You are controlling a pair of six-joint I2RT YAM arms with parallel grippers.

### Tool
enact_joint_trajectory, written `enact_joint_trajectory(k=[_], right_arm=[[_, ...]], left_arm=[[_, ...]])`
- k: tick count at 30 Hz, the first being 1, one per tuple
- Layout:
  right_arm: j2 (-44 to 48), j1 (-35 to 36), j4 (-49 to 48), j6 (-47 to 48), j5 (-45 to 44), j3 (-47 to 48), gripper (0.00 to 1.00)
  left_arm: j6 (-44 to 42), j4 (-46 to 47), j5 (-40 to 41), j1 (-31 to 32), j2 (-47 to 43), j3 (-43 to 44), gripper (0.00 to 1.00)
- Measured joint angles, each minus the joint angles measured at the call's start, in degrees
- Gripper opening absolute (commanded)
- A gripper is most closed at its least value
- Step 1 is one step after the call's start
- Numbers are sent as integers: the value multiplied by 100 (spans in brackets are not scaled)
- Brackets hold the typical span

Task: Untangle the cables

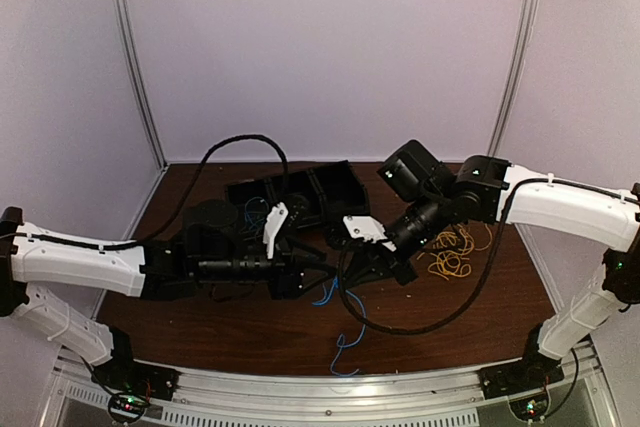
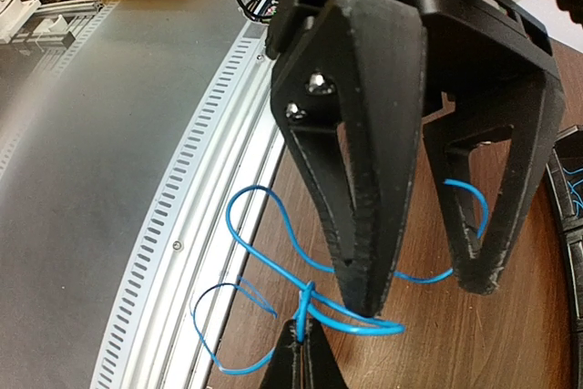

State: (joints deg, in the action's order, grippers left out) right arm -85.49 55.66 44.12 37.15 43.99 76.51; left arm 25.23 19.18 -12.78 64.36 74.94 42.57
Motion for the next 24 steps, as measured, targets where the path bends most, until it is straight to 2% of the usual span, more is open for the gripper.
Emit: enact_joint_trajectory(k=[7,18,22,24], right_arm=[[0,17,0,48,2,-4,0],[2,24,13,46,2,-24,0],[7,24,22,44,0,-39,0],[7,24,20,44,-2,-39,0]], left_arm=[[68,94,-61,-101,50,2,53],[-13,229,-855,-118,376,199,54],[-33,299,-1032,-153,422,203,39],[-55,337,-1071,-151,426,210,26]])
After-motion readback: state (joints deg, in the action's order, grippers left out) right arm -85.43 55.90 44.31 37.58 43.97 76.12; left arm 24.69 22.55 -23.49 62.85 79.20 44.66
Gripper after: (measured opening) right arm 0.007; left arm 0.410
